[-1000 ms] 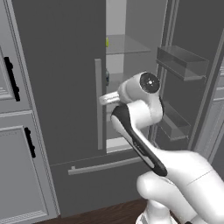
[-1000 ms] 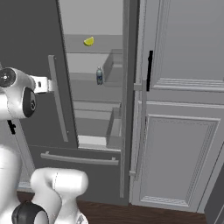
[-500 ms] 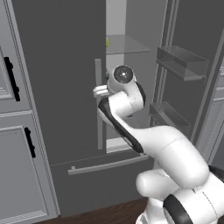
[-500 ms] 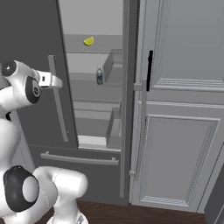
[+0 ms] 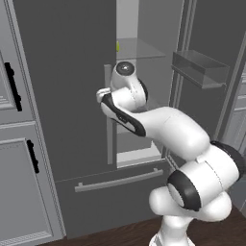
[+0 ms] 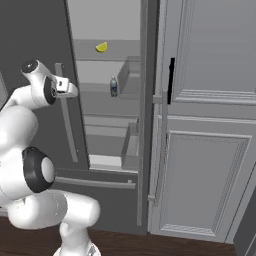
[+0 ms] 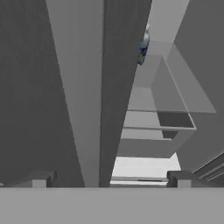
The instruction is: Grab a lemon wedge from the fridge and one ice cube from the ice bowl, and put them in the glass of lemonade.
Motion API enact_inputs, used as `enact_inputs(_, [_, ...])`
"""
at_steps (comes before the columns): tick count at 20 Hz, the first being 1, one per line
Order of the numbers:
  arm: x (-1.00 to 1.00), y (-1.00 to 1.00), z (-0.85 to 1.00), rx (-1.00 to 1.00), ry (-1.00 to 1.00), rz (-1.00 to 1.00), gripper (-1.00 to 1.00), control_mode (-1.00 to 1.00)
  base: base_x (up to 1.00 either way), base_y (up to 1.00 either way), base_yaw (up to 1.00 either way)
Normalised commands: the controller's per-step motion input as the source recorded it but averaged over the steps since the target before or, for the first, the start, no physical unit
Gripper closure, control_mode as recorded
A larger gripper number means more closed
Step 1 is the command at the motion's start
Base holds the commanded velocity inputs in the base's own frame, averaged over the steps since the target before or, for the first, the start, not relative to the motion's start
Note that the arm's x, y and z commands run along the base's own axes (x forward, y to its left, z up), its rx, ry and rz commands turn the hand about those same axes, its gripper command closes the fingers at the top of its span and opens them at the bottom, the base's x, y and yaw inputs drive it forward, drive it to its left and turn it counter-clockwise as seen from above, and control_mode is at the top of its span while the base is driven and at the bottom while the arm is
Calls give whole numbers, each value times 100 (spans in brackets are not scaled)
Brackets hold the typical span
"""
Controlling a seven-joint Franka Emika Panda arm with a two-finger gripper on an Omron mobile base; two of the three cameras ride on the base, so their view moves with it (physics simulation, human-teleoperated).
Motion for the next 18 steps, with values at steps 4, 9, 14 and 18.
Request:
enact_inputs(4, [35,42,-24,0,3,0,-100,-100,0,0,0])
enact_inputs(9, [63,9,-38,3,0,0,-100,-100,0,0,0])
enact_inputs(14, [41,6,-18,3,0,0,-100,-100,0,0,0])
enact_inputs(18, [29,0,-33,0,-9,0,-100,-100,0,0,0])
